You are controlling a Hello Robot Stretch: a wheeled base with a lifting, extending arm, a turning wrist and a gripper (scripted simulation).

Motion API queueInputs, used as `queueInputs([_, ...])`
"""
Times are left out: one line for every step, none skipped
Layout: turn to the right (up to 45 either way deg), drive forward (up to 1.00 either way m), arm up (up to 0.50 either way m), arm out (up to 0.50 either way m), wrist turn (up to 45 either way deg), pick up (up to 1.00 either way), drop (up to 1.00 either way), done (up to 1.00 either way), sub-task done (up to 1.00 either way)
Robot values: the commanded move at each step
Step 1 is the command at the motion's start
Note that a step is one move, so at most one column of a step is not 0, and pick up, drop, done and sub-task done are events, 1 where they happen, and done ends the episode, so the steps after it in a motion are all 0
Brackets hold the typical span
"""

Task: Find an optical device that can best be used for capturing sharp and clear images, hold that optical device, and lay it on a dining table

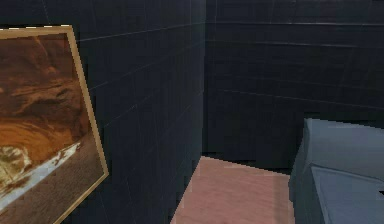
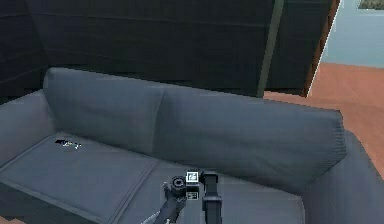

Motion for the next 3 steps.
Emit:
queueInputs([0.0, 0.0, 0.0, 0.0, 45.0, 0.0, 0.0, 0.0, 0.0])
queueInputs([0.0, 0.0, 0.0, 0.0, 45.0, 0.0, 0.0, 0.0, 0.0])
queueInputs([0.0, 0.0, 0.0, 0.0, 21.0, 0.0, 0.0, 0.0, 0.0])
